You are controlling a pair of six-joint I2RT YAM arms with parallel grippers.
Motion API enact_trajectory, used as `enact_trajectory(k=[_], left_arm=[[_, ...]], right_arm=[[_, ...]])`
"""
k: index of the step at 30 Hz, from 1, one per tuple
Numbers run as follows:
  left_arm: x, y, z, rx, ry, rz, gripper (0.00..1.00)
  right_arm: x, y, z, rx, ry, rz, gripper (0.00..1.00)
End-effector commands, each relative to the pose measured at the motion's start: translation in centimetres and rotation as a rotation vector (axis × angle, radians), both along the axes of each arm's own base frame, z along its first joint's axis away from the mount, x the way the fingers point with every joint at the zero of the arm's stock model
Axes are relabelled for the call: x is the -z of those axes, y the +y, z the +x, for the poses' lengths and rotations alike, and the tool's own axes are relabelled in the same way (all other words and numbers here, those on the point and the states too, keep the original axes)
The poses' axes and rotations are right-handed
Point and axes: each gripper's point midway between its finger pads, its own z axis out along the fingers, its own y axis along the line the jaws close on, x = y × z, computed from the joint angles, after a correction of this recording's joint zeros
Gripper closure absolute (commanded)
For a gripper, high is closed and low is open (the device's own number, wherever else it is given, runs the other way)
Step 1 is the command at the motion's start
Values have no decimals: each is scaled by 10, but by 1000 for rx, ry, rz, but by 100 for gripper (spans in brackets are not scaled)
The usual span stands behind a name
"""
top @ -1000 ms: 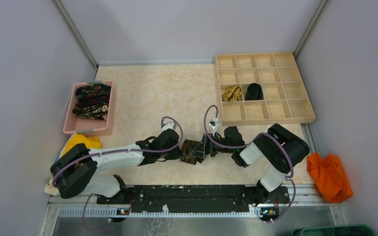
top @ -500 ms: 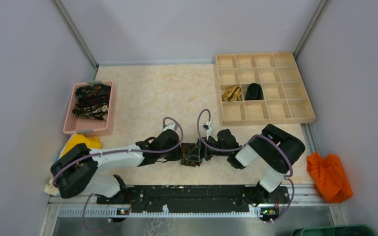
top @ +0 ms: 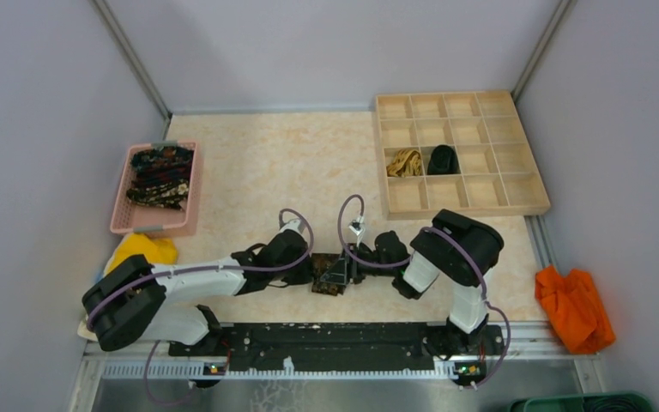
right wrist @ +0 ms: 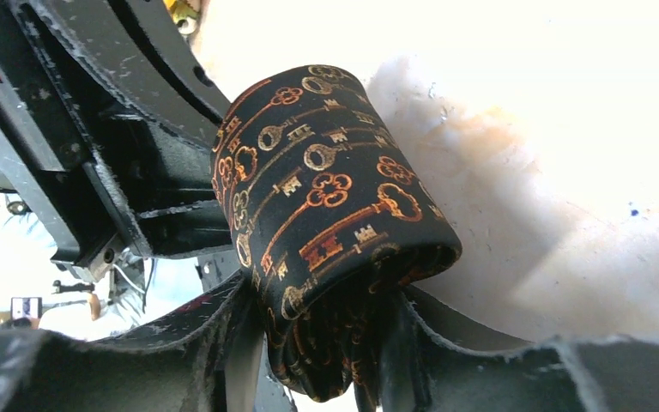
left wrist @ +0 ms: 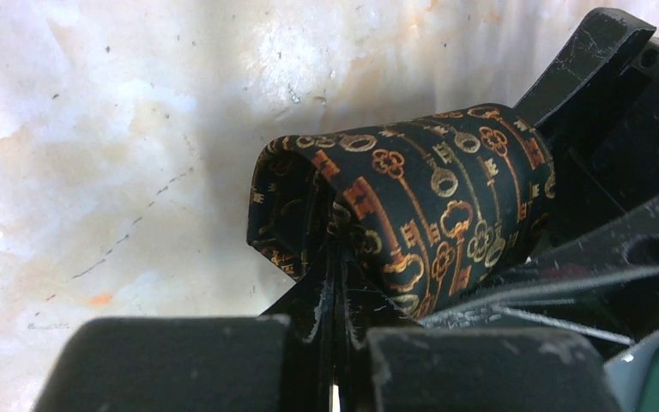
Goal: Roll the ties
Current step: Pick up the tie at the center of the board.
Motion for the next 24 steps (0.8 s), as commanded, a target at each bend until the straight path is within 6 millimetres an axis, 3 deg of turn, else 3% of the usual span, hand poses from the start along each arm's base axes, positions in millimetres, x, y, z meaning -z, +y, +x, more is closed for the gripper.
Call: enact_trajectory(k=[1, 9, 14, 19, 24], left_arm=[[2, 3, -11, 15, 25, -26, 100], [4, 7, -13, 19, 33, -9, 100], [-12, 35, -2, -91, -10, 104, 100], [-52, 65, 12, -211, -107, 166, 100], [-78, 76, 19, -241, -190, 146, 100]], right_arm=[[11, 3, -1, -7, 11, -34, 61], [7, 14, 6, -24, 9, -33, 99], [-9, 14, 19, 14, -54, -66, 100], [-29, 8, 44, 71, -172, -210, 100], [-48, -8, 64, 133, -251, -370, 100]])
